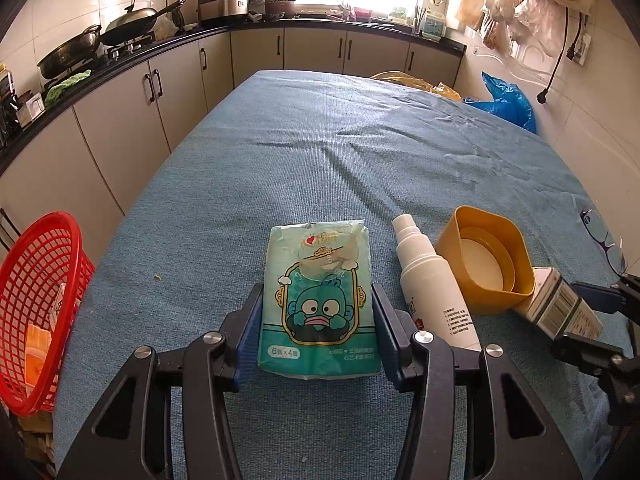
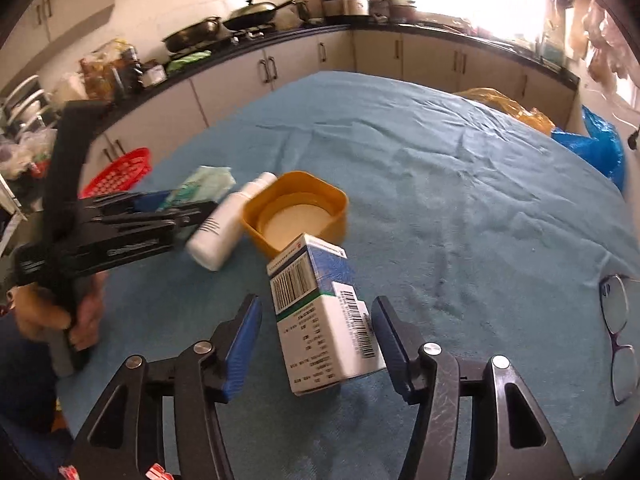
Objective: Collect trash
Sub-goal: 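Grasp the white barcoded medicine box with the right tool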
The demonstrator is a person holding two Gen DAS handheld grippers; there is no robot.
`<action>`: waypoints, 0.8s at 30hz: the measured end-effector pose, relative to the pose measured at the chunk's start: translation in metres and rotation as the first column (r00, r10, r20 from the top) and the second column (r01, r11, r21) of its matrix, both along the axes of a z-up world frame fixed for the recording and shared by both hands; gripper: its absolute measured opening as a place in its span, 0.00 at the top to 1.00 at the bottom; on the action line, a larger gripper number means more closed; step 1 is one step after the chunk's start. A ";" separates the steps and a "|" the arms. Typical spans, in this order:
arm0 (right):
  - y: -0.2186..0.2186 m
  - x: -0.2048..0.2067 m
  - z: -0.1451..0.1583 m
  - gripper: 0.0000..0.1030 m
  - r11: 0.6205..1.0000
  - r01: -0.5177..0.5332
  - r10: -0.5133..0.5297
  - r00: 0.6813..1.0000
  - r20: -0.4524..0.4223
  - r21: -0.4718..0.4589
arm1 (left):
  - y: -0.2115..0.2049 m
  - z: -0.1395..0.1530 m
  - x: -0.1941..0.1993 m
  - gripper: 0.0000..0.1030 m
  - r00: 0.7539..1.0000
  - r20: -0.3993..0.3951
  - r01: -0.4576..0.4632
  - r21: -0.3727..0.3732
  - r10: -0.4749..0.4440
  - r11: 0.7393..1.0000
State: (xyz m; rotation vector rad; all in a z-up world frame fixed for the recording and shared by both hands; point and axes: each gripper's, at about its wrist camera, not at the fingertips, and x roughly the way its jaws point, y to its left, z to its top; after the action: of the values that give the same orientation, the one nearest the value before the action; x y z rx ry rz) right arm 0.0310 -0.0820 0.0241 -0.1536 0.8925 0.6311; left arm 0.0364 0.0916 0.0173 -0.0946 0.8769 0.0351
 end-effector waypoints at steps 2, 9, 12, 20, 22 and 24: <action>0.000 0.000 0.000 0.37 1.000 0.022 -0.022 1.000 0.011 -0.013 | -0.001 0.000 0.000 0.52 1.000 0.000 0.000 0.000 0.000 1.000; 0.004 0.005 -0.013 0.37 1.000 0.021 -0.022 0.999 -0.048 -0.012 | 0.000 0.000 -0.001 0.52 1.000 0.000 0.000 0.001 0.000 1.000; 0.007 0.003 -0.013 0.38 1.000 -0.002 0.002 0.998 -0.058 0.004 | 0.001 0.000 -0.001 0.52 1.000 0.000 0.001 0.002 -0.001 1.000; 0.016 0.000 -0.020 0.64 0.999 -0.004 0.002 0.999 -0.046 -0.048 | 0.001 0.000 -0.001 0.52 1.000 0.002 0.003 0.000 -0.003 1.000; 0.015 -0.003 -0.017 0.64 0.999 -0.006 0.005 1.000 -0.030 -0.036 | 0.003 0.001 -0.002 0.52 1.000 0.009 0.001 -0.004 -0.001 1.000; 0.010 -0.003 -0.009 0.64 1.000 0.011 -0.011 1.000 -0.004 0.002 | 0.002 0.002 -0.005 0.52 1.000 0.024 0.003 -0.005 -0.003 1.000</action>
State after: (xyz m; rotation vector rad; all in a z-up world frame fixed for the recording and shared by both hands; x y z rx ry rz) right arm 0.0281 -0.0724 0.0149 -0.1451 0.8964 0.6222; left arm 0.0312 0.0937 0.0197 -0.0978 0.8528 0.0287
